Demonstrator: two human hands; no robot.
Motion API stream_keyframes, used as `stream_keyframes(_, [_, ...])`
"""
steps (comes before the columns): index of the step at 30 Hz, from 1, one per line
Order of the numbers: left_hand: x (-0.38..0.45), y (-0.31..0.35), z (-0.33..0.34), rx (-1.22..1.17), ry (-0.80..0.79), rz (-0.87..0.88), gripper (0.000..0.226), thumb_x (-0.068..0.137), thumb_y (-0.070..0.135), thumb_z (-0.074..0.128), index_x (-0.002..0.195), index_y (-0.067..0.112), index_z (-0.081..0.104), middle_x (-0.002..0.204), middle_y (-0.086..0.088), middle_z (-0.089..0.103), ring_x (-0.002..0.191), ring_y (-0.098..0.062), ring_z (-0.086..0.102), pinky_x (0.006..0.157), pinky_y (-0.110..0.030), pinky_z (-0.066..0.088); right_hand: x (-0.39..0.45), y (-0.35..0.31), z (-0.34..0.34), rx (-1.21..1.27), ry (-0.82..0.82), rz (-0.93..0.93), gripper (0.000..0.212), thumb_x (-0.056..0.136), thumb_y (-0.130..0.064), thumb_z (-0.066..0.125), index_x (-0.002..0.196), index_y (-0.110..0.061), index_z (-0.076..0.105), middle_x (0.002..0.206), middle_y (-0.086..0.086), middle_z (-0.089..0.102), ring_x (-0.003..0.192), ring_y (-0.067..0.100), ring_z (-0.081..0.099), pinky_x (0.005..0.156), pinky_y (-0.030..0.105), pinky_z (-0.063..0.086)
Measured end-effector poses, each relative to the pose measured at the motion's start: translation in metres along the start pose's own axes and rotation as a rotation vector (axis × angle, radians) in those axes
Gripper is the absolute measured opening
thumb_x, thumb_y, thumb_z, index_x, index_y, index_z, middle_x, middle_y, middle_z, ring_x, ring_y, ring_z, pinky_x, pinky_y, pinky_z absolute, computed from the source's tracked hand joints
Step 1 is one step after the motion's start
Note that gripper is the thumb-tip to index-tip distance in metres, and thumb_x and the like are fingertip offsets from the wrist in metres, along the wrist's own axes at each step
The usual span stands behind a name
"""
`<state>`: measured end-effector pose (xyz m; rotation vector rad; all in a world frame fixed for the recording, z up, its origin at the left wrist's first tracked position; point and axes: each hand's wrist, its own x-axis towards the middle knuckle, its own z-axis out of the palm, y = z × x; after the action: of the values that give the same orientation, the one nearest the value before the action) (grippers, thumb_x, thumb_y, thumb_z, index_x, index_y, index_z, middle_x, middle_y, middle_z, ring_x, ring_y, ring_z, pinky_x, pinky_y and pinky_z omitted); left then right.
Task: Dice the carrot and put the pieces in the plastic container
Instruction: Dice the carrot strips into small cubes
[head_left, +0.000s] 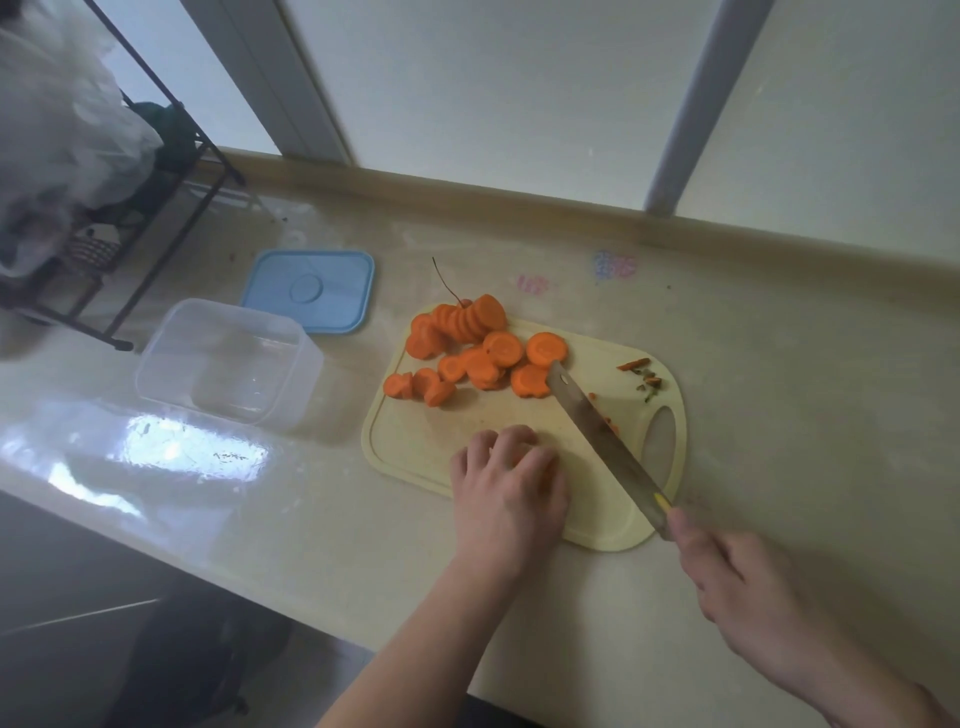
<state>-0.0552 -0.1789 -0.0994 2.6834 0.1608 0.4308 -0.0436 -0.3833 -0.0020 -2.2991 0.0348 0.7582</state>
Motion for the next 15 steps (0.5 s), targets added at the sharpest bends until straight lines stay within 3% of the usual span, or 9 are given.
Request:
stream_keyframes(3, [0.001,-0.012,-0.008,-0.007,-0.087,0.09,0.031,0.084,0.05,0.065,0.101,0.025,0.074,0.113,0.002,0.064,0.105,-0.03,0.054,0.089,-0.04,0.04,-0.001,0.002,0.0,0.003,-0.009,-0.001,0.069,0.068,-0.087,0.023,0.055,-0.019,0.034,0.047,-0.006,0.027,0.043,0.008,0.026,0.047,0.028,0.025])
stream_keyframes(8, [0.027,-0.045,-0.043,-0.006,-0.506,0.399,0.064,0.082,0.062,0.063,0.135,0.026,0.059,0.132,-0.003,0.052,0.11,-0.029,0.051,0.092,-0.045,0.048,-0.003,0.004,0.002,-0.001,-0.02,-0.019,0.067,0.067,-0.085,0.022,0.055,-0.021,0.036,0.045,-0.007,0.028,0.042,0.007,0.026,0.047,0.028,0.026])
stream_keyframes(11, [0.053,-0.05,-0.055,0.014,-0.689,0.518,0.065,0.083,0.05,0.068,0.14,0.021,0.056,0.132,-0.006,0.05,0.106,-0.028,0.054,0.089,-0.042,0.052,-0.005,0.002,0.004,0.017,-0.018,0.002,0.068,0.076,-0.084,0.024,0.054,-0.021,0.034,0.047,-0.007,0.027,0.044,0.008,0.025,0.049,0.029,0.025])
stream_keyframes(15, [0.07,-0.05,-0.059,0.005,-0.8,0.58,0.06,0.088,0.027,0.075,0.142,0.014,0.055,0.133,-0.011,0.049,0.104,-0.032,0.059,0.085,-0.044,0.055,-0.005,-0.002,0.002,0.018,-0.032,0.011,0.056,0.075,-0.072,0.03,0.058,-0.019,0.03,0.05,-0.006,0.027,0.045,0.009,0.026,0.051,0.031,0.025])
